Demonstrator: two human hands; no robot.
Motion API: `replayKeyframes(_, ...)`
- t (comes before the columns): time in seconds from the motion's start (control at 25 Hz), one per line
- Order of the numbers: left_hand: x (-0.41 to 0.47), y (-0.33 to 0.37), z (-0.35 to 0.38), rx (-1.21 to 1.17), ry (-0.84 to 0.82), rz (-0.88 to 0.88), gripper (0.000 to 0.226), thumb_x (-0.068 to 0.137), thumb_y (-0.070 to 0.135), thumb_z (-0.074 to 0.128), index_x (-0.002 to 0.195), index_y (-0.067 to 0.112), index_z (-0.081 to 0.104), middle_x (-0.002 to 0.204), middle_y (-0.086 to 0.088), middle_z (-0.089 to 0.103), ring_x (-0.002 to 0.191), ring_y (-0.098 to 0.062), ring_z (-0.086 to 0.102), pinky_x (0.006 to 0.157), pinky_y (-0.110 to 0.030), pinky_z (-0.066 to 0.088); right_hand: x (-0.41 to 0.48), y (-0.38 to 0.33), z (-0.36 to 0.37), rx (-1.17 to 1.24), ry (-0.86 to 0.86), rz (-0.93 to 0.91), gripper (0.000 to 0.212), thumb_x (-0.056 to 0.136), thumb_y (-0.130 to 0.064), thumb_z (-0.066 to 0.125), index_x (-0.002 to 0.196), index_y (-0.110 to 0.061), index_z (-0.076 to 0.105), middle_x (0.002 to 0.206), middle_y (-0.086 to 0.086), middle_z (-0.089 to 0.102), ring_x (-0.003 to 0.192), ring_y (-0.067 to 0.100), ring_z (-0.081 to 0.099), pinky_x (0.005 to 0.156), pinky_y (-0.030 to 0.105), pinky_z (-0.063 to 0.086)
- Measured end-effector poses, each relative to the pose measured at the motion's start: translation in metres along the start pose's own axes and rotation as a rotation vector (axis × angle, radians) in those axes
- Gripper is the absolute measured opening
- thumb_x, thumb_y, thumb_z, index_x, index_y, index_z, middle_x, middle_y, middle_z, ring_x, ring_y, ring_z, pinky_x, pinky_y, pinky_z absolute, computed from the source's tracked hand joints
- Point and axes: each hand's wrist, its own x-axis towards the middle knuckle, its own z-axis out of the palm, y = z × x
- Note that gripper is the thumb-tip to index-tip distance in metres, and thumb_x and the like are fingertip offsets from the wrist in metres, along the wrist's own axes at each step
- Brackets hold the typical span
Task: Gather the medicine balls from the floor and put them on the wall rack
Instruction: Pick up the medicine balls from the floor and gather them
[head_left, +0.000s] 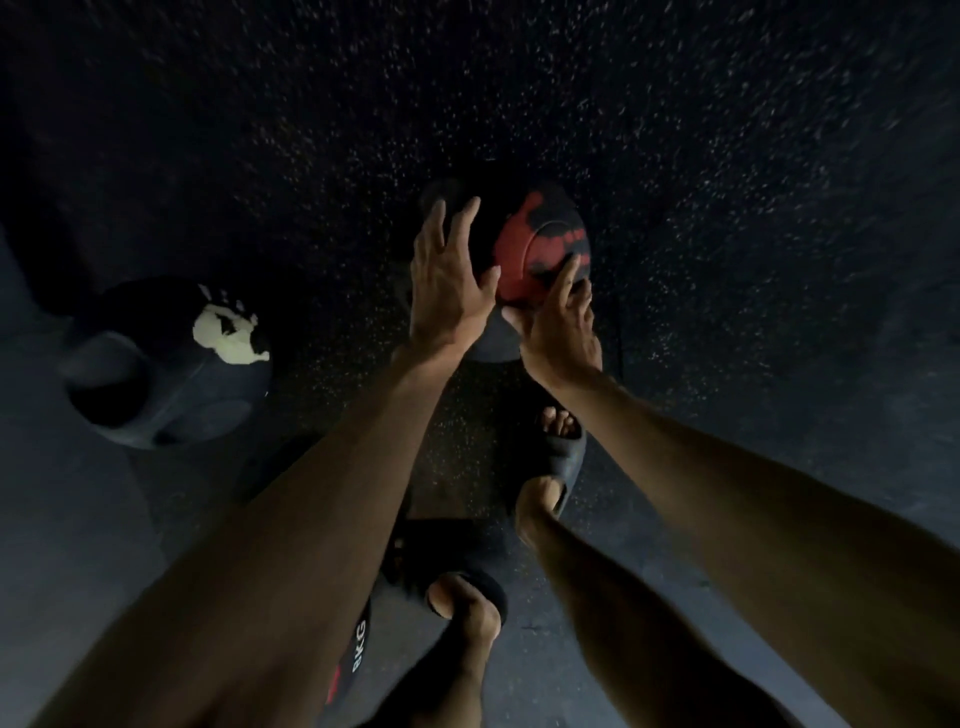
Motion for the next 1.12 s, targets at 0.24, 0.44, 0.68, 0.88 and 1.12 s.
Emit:
replayKeyframes(0.24,0.017,0.016,0.01,0.018,-0.15,-0.158,0.104,0.084,0.045,0.073,0.159,0.029,0.002,0.157,-0.025,0.021,0.143,-0.043,0.027,0.116,-0.054,0.027,0.082,-0.032,-0.069,0.144,-0.01,0.201,0.09,0.091,-0.072,0.039,0.158,-0.02,0.009,0.152,0.022,0.037,0.136,0.043,0.042,0.109,0.052,0.038)
replayKeyframes(0.44,0.101,0.047,-0.004,0.045,-0.208,-0.132,0.079,0.089,0.039,0.069,0.154,0.032,0.026,0.156,-0.016,0.03,0.143,-0.038,0.028,0.114,-0.057,0.03,0.083,-0.046,-0.089,0.049,0.063,-0.004,0.085,0.096,-0.045,0.053,0.159,-0.02,0.001,0.156,0.022,0.023,0.137,0.043,0.037,0.105,0.053,0.041)
replayKeyframes(0.68,0.179,0.071,-0.038,-0.132,-0.058,0.083,0.053,0.093,0.014,0.062,0.143,0.016,0.046,0.154,-0.013,0.038,0.145,-0.027,0.033,0.12,-0.047,0.029,0.109,-0.078,-0.111,0.005,0.054,-0.029,0.103,0.095,-0.036,0.063,0.156,-0.032,-0.02,0.165,0.019,-0.009,0.147,0.047,0.02,0.111,0.054,0.037)
replayKeyframes(0.88,0.204,0.058,-0.05,-0.05,-0.124,0.006,0.081,0.09,0.033,0.068,0.156,0.017,0.024,0.158,-0.021,0.022,0.146,-0.037,0.022,0.12,-0.048,0.022,0.169,-0.124,-0.158,0.002,0.068,0.119,0.093,0.098,-0.049,0.052,0.157,-0.029,-0.017,0.167,0.015,-0.008,0.148,0.045,0.019,0.112,0.055,0.032)
replayKeyframes(1.12,0.239,0.086,-0.033,-0.103,-0.142,-0.113,0.102,0.082,0.07,0.055,0.159,0.029,0.002,0.163,-0.026,-0.001,0.151,-0.04,0.008,0.118,-0.057,0.024,0.24,-0.161,-0.218,0.024,0.089,0.227,0.082,0.099,-0.064,0.032,0.16,-0.021,-0.003,0.164,0.02,0.011,0.146,0.044,0.023,0.115,0.051,0.026)
